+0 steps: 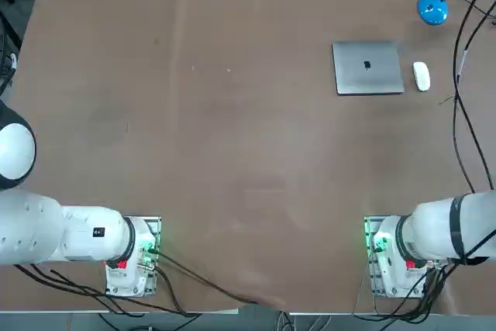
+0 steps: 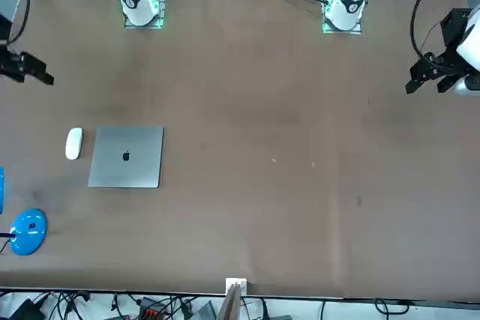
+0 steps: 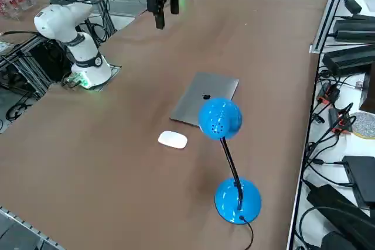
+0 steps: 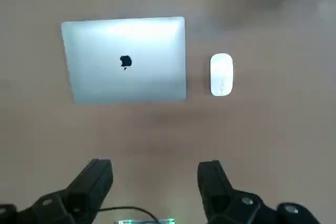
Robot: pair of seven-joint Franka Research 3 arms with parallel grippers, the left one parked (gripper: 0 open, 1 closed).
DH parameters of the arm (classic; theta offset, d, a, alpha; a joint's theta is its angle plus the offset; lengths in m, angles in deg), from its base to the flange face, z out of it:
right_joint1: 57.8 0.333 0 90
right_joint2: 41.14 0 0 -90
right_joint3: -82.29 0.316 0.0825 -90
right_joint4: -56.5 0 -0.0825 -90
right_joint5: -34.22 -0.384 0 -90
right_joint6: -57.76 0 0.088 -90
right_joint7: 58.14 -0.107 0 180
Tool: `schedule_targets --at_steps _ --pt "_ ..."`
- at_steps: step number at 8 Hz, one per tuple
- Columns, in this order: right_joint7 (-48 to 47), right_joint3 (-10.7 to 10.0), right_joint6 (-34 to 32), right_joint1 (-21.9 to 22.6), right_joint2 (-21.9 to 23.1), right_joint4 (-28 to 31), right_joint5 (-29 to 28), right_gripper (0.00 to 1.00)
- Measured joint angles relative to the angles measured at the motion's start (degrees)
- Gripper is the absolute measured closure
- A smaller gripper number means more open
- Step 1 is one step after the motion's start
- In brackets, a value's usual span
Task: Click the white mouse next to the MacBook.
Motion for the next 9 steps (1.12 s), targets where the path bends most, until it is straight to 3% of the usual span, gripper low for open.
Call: schedule_targets --at_steps 2,5,6,7,8,9 --pt "4.8 -0.16 5.81 -3.29 -0.83 4.18 0.01 0.07" --pt "11.1 -0.24 16.93 -6.82 -1.15 13.41 0.01 0.3" --pt "12.99 -0.25 20.05 -7.94 -1.53 16.15 0.02 0.51" --pt "14.43 -0.27 22.36 -8.96 -2.19 18.15 0.02 0.63" --pt "15.49 -0.28 24.55 -9.81 -2.86 19.71 0.02 0.68" --pt "16.3 -0.28 26.9 -10.5 -3.47 21.19 0.02 0.89"
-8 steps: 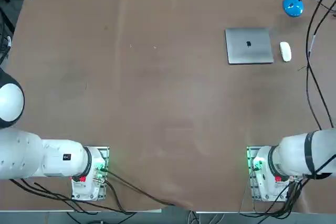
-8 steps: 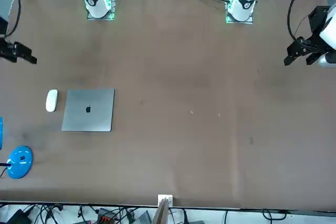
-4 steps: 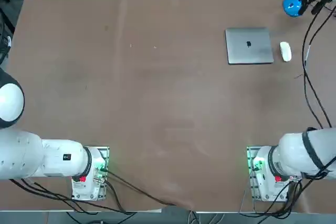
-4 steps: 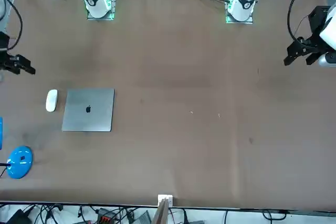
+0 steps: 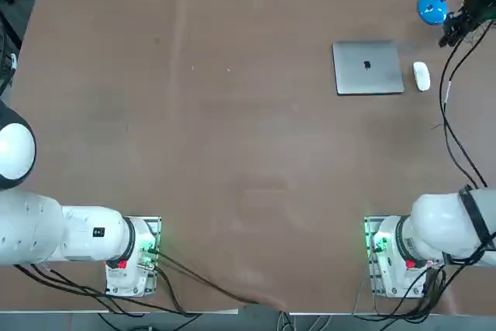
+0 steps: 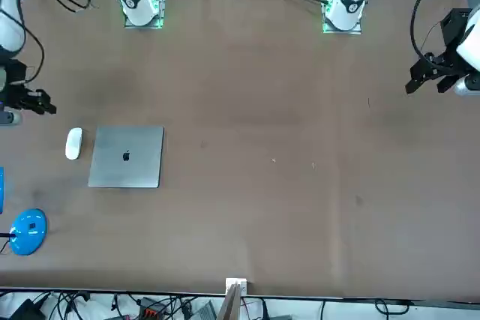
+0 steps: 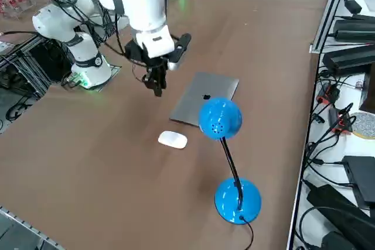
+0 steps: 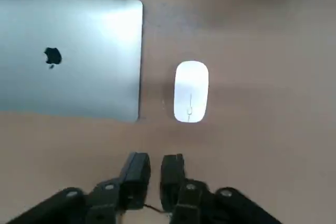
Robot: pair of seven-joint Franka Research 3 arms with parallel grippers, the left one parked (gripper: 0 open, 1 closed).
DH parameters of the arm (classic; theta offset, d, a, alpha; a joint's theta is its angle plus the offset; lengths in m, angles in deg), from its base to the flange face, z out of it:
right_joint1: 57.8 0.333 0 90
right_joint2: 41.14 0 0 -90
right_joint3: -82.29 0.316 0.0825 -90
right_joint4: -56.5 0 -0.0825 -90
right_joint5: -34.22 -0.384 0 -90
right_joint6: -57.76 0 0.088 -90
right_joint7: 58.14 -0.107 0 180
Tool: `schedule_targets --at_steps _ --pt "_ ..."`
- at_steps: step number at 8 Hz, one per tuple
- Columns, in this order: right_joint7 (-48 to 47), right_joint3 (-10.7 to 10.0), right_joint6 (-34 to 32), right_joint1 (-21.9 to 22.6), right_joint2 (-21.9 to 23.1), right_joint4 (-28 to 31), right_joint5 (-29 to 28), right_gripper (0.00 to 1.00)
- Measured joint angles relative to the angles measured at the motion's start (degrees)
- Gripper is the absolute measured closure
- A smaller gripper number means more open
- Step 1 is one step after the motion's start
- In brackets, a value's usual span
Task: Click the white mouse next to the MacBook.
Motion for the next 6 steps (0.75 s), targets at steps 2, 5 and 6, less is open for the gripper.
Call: schedule_targets --at_steps 2,5,6 --pt "0.65 0.0 5.85 -0.86 -0.98 3.55 0.0 0.96" --pt "2.21 0.0 13.87 -1.88 -3.2 8.12 0.01 0.99" --pt "2.5 0.0 15.55 -2.2 -4.07 8.96 0.01 0.99"
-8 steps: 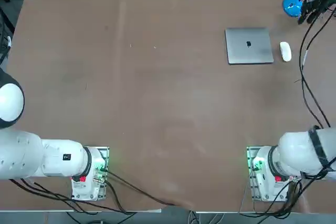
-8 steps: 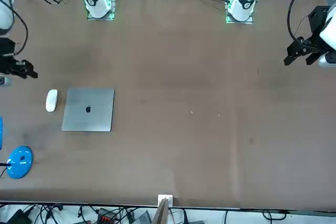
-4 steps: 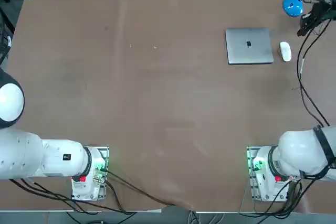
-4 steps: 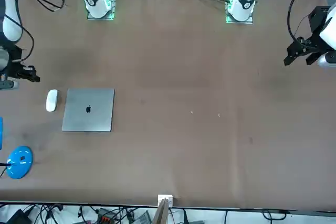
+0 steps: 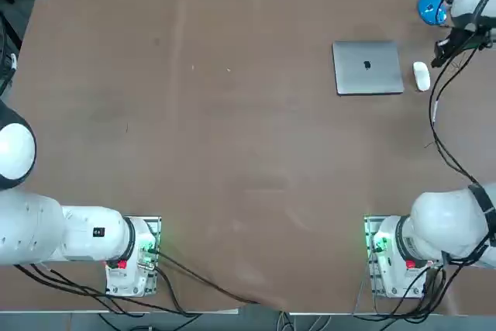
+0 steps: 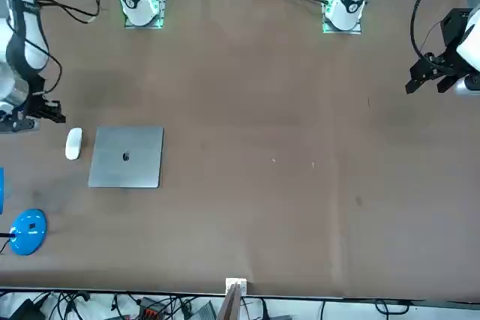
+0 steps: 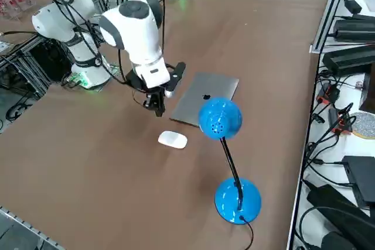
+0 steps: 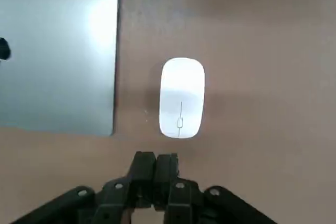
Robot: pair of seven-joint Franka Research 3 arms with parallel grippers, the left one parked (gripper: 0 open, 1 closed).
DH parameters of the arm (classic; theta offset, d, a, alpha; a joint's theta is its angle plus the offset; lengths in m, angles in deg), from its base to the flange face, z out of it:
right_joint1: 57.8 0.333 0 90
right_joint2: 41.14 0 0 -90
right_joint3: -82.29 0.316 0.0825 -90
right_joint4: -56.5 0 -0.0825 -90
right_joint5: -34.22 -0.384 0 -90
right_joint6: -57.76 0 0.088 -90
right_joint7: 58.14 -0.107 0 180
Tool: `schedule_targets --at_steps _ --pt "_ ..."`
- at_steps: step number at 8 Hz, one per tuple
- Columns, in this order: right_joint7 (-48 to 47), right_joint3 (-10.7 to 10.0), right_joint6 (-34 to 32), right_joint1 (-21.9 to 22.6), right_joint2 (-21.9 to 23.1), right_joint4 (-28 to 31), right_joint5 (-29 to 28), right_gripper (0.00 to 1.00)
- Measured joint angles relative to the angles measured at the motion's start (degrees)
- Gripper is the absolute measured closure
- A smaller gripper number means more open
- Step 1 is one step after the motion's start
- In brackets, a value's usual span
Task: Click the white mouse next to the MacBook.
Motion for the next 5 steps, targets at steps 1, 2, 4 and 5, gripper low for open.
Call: schedule_targets --at_steps 1,2,4,5 --pt "0.07 0.0 1.67 -0.09 -0.81 0.71 0.0 0.99" --pt "0.08 0.03 3.72 -0.09 -1.52 1.56 0.0 0.99" --pt "0.09 0.07 7.09 -0.08 -3.03 3.17 0.0 0.99" --pt "0.09 0.08 7.93 -0.08 -3.82 3.49 0.0 0.99"
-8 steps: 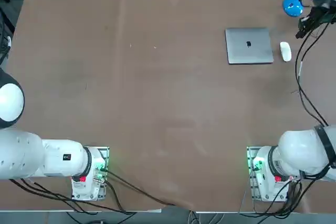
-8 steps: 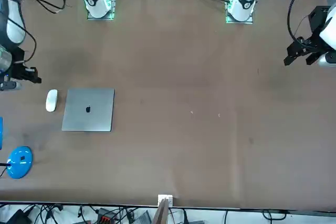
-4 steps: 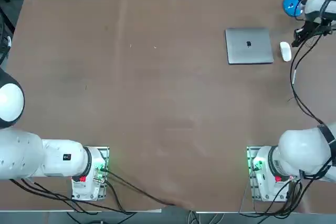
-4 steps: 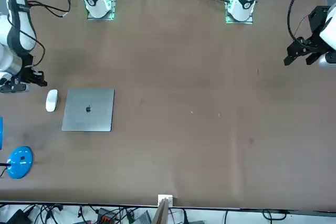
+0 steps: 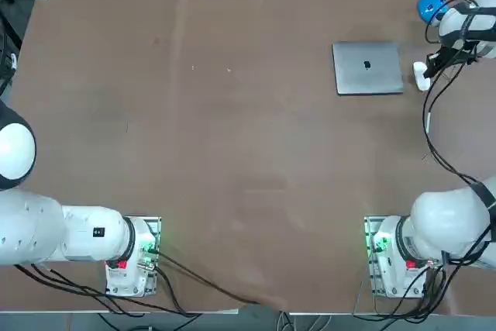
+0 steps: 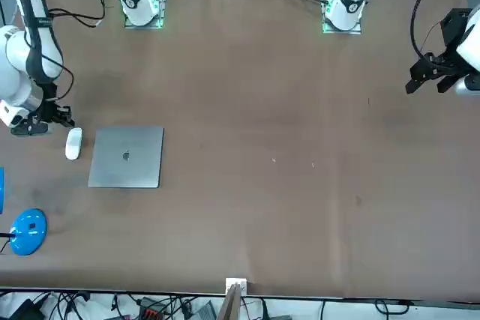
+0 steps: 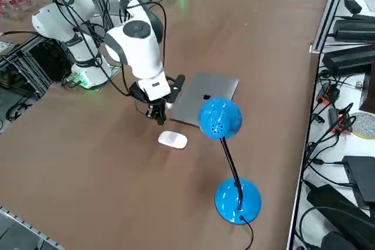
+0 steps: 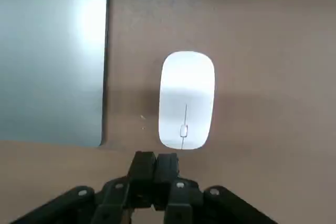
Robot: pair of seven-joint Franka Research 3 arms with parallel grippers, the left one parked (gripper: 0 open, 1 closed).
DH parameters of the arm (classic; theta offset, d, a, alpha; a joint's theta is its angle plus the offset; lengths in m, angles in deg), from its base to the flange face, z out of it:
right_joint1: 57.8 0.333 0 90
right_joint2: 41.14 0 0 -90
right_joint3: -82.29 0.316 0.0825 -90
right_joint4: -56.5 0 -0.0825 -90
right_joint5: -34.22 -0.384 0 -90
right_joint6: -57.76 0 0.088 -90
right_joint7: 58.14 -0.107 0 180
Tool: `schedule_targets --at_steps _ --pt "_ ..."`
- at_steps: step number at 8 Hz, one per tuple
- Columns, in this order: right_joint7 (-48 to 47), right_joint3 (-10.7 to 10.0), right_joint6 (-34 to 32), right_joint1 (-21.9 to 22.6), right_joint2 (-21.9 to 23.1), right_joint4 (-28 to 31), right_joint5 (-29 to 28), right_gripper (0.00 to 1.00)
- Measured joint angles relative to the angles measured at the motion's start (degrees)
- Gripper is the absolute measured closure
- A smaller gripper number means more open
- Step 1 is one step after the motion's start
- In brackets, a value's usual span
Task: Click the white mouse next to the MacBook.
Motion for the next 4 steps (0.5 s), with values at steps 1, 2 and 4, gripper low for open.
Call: schedule_targets --at_steps 1,2,4 --pt "0.01 0.01 0.62 0.0 -0.76 0.12 0.0 0.99" --pt "0.01 0.02 1.12 0.0 -1.58 0.13 0.0 0.99" --pt "0.02 0.02 1.97 0.0 -2.93 0.15 0.0 0.99"
